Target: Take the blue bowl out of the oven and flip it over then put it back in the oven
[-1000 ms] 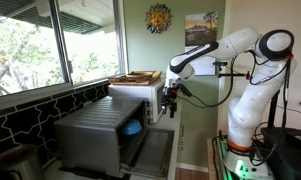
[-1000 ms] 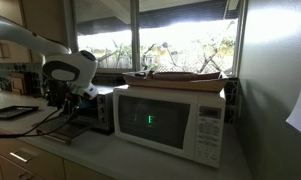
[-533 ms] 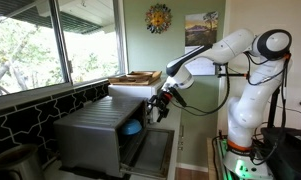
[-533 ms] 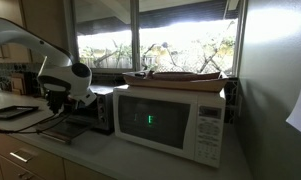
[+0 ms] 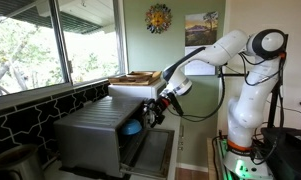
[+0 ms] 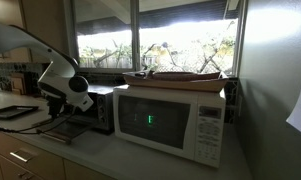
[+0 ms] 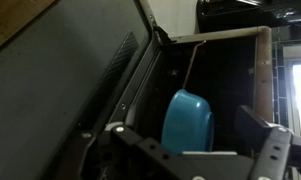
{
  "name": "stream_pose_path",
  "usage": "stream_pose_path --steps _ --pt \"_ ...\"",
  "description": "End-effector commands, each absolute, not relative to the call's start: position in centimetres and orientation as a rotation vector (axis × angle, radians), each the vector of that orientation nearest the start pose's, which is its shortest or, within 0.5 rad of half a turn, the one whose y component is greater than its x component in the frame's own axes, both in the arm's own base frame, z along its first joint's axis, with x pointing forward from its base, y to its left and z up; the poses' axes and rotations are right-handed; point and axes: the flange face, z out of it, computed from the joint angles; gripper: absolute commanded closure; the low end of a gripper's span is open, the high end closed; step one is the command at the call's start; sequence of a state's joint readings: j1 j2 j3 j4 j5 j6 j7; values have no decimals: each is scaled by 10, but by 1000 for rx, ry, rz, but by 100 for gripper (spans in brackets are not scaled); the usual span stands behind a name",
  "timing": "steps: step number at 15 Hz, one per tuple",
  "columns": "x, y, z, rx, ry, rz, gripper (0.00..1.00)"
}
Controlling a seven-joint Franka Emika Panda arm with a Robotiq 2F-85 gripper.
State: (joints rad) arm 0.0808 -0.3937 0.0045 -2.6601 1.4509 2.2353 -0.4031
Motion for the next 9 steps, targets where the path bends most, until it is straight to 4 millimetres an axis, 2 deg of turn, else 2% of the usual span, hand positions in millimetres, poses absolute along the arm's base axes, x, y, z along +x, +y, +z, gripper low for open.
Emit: stream_pose_path --steps 1,9 --pt "402 73 364 -1953 532 -169 0" --pt "412 83 344 -1833 512 -199 0"
